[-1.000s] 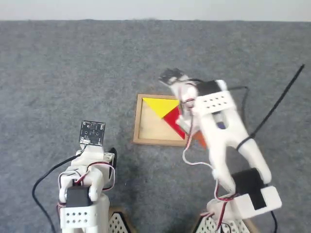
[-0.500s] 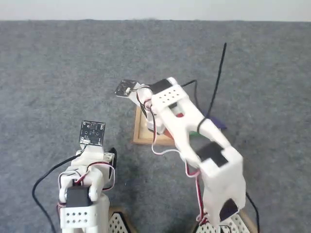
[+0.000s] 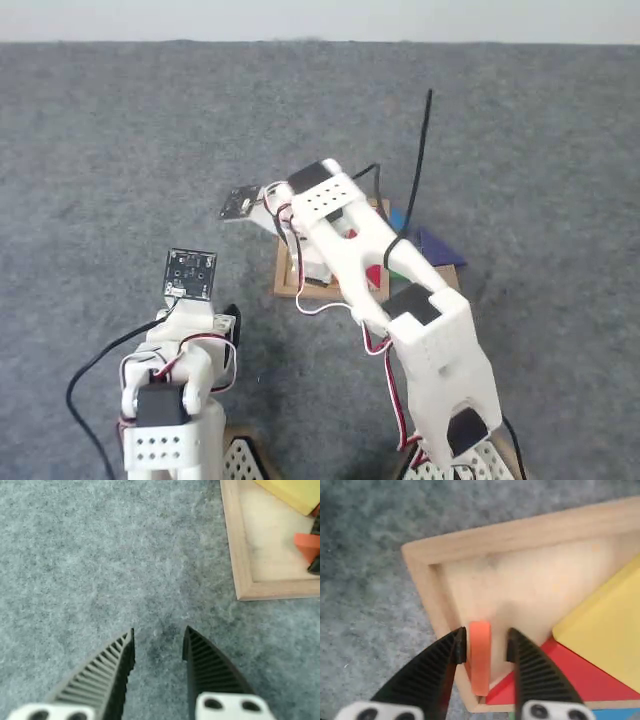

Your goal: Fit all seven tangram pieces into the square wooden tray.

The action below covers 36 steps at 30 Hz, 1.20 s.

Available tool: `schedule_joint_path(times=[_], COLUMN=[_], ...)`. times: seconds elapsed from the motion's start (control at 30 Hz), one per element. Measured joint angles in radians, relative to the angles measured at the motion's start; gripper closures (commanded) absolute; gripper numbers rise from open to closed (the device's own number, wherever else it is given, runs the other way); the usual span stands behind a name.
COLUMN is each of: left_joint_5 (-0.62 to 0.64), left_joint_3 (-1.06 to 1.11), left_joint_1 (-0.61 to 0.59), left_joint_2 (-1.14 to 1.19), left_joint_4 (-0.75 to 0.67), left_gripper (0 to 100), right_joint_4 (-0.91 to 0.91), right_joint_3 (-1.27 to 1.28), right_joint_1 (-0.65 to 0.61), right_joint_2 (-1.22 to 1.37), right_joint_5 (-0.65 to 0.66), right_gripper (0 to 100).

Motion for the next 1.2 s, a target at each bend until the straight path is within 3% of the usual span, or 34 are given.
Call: schedule_joint_path(times=[0.67, 0.97, 1.2], left_joint_5=[0.0, 0.0, 0.0], left_joint_3=[0.0, 0.0, 0.0], left_joint_1=[0.002, 0.0, 0.0], left_joint_2=[0.0, 0.0, 0.0], left_joint_4=[0.0, 0.0, 0.0], left_gripper=[85, 85, 85], right_joint_4=[0.083, -0.031, -0.037], right_joint_3=[-0.236, -0.218, -0.192], right_joint_1=[0.074, 0.123, 0.1], right_joint_2=[0.0, 0.061, 0.075], right_joint_5=[0.003, -0.236, -0.241], right_gripper=[77.5, 80.4, 80.4])
